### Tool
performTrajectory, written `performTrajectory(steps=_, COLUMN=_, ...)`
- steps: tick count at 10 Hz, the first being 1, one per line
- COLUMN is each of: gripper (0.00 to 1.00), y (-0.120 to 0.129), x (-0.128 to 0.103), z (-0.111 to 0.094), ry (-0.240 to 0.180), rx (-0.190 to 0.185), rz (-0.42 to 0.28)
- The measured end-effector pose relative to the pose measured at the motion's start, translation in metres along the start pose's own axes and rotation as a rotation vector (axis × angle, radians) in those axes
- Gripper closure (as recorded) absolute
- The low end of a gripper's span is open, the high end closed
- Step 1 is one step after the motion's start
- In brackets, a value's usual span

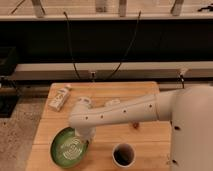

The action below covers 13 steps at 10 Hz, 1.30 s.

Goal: Pick up the ceramic bowl

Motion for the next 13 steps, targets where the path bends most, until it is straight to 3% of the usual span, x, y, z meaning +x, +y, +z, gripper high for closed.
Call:
performTrajectory(steps=10, gripper=1.0, y=0.028, x=0.031, z=-0.063, ry=0.088, rx=-0.001, rz=0.023)
performTrajectory(steps=13, gripper=1.0, y=0.034, x=0.041, z=-0.07, ry=0.094, rx=-0.005, rz=0.022)
